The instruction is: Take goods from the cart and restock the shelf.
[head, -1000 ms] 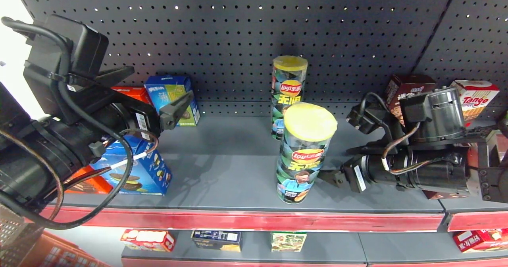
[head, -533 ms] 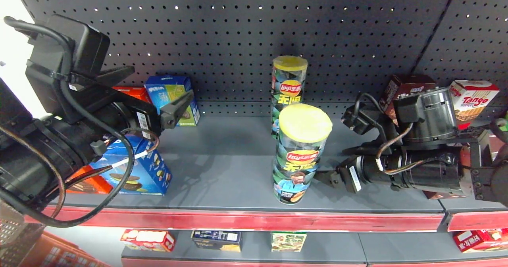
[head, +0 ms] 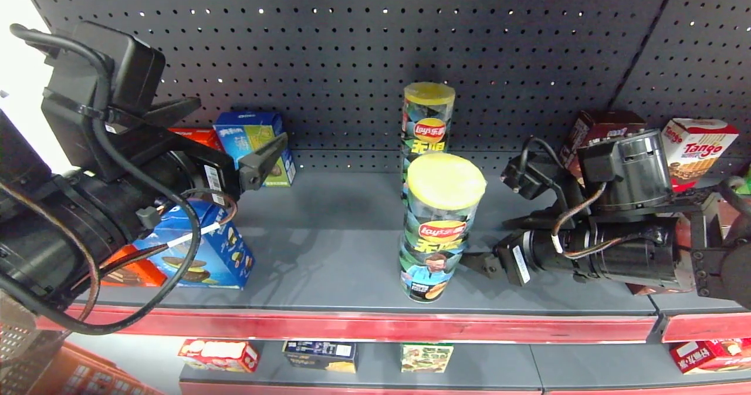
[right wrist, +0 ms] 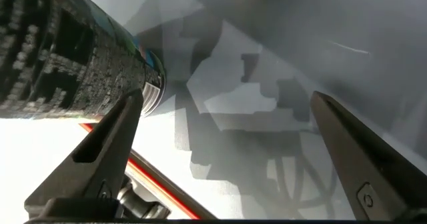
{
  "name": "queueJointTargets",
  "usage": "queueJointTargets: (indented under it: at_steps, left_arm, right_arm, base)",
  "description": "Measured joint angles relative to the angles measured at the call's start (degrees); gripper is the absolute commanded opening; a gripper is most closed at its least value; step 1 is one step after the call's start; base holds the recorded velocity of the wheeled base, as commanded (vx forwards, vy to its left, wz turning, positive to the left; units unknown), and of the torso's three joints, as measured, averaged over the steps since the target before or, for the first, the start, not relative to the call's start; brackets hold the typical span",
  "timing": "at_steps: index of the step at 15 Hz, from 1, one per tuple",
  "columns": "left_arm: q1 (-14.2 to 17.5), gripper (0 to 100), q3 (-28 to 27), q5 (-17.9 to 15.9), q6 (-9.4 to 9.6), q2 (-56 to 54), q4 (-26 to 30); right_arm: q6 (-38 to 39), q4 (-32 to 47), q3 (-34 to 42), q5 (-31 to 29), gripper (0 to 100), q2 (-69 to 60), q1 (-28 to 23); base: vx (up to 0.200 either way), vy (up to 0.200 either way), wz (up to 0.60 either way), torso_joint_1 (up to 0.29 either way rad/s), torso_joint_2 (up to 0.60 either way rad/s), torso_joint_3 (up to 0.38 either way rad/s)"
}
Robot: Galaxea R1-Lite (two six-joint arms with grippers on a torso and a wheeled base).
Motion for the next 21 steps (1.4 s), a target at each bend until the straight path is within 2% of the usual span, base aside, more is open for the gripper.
queueJointTargets:
  at_steps: [5,9,11,13,16,18,21]
  left_arm:
    - [0.1,100,2.1,0.0,-0.21,-5.1,0.5]
    - [0.3,100,8.3,0.3,-0.16,-15.3,1.5]
    - [0.1,100,12.5,0.8,0.11,-22.1,5.3]
    - [-0.2,100,15.5,1.1,0.44,-28.8,11.6]
    - [-0.3,100,20.0,1.3,2.68,-39.2,20.6]
    - [-0.3,100,24.9,1.4,3.62,-46.3,24.7]
    - [0.1,100,33.3,1.4,3.67,-54.4,28.9]
  right_arm:
    - [0.9,-1.7,0.2,-0.8,100,-7.6,-2.7]
    - [2.2,-7.8,3.6,-2.3,100,-19.4,-7.1]
    - [2.3,-8.4,8.9,-2.4,100,-27.2,-8.6]
    - [2.4,-8.6,15.6,-2.4,100,-35.2,-9.4]
    - [2.4,-8.7,24.9,-2.3,100,-47.1,-9.9]
    - [2.4,-8.6,30.2,-2.8,100,-54.9,-10.4]
    - [2.5,-7.3,40.8,-3.9,100,-65.8,-13.0]
  base:
    - [0.0,0.0,0.0,0.0,0.0,0.0]
    - [0.0,0.0,0.0,0.0,0.0,0.0]
    - [0.0,0.0,0.0,0.0,0.0,0.0]
    - [0.0,0.0,0.0,0.0,0.0,0.0]
    - [0.0,0.0,0.0,0.0,0.0,0.0]
    - [0.0,0.0,0.0,0.0,0.0,0.0]
    - [0.0,0.0,0.0,0.0,0.0,0.0]
